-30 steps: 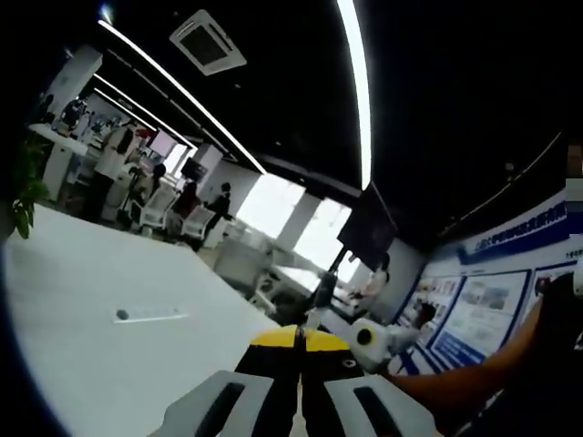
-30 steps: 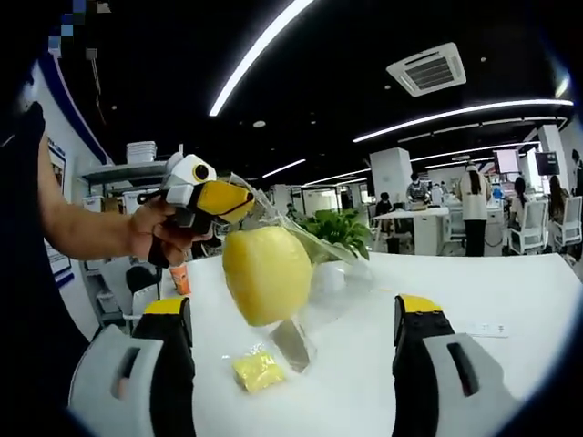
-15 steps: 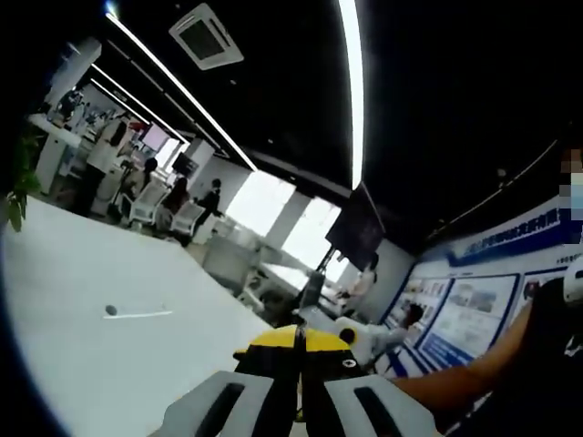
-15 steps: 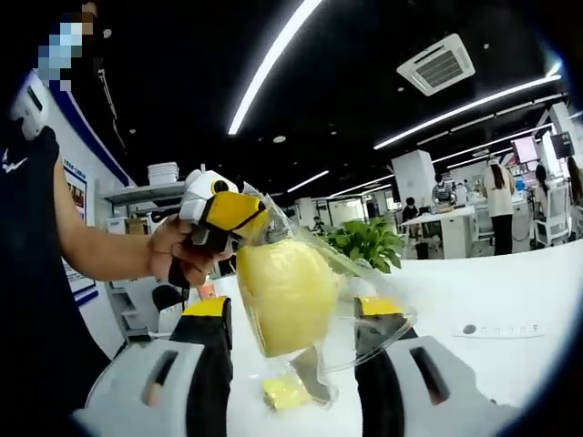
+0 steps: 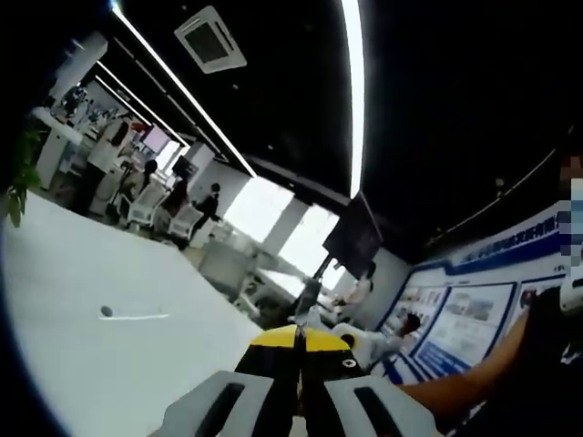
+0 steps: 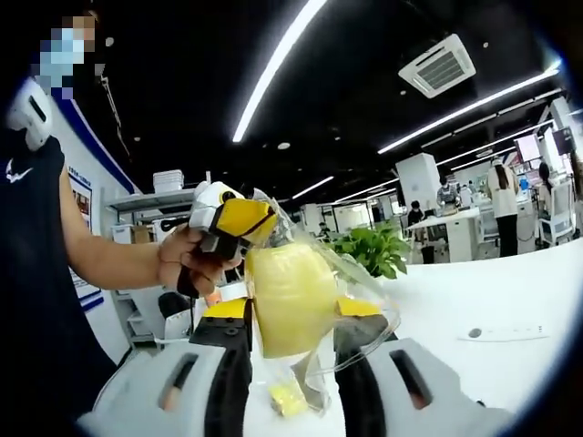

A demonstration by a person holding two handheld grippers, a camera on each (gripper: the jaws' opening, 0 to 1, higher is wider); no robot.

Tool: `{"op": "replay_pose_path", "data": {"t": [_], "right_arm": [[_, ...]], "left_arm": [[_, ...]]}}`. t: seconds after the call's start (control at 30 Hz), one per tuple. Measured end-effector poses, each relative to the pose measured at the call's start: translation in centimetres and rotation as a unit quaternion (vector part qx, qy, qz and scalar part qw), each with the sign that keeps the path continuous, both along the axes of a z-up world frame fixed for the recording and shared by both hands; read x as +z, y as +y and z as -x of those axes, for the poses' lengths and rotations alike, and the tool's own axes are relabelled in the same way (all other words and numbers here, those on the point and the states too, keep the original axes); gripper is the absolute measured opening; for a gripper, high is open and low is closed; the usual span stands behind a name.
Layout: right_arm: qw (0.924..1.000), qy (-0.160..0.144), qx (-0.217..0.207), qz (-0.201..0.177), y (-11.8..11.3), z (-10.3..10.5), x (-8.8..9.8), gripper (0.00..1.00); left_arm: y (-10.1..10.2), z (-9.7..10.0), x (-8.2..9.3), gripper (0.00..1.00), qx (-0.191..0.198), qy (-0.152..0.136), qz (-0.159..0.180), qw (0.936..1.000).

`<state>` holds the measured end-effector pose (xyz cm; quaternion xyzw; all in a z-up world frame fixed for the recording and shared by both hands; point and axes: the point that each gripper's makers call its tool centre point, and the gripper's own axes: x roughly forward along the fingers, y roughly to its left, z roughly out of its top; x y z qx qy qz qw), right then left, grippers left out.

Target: Compare the silicone blocks by pressing each to a similar depth, holding the contact briefly, and releasing to observe deformation and rebound differences across the visible hardness samples.

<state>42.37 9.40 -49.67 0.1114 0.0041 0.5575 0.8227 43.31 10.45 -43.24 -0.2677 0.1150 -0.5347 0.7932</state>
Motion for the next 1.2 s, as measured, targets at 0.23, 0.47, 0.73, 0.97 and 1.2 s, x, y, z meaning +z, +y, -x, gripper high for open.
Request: {"op": "replay_pose_path", "data": {"t": [0.23,0.47,0.73,0.97,1.2], "right_arm": [[0.9999,0.006,0.008,0.004,0.0,0.4,-0.2,0.25],[0.9997,0.015,0.018,0.009,0.2,0.7,-0.3,0.21],[0.9982,0.039,0.035,0.028,0.5,1.3,-0.3,0.14],[0.9960,0.067,0.044,0.040,0.5,1.6,-0.2,0.09],[0.9936,0.088,0.048,0.053,0.5,1.6,-0.7,0.05]], "left_arm": [[-0.1,0.1,-0.1,0.00,-0.003,0.001,-0.001,1.0000],[0.1,0.2,-0.3,0.00,-0.002,0.004,-0.002,1.0000],[0.4,0.3,-0.4,0.00,-0.004,0.007,-0.004,1.0000],[0.5,0.3,-0.4,0.00,-0.003,0.000,-0.005,1.0000],[0.5,0.3,-0.9,0.00,-0.003,-0.007,-0.015,0.9999]]}}
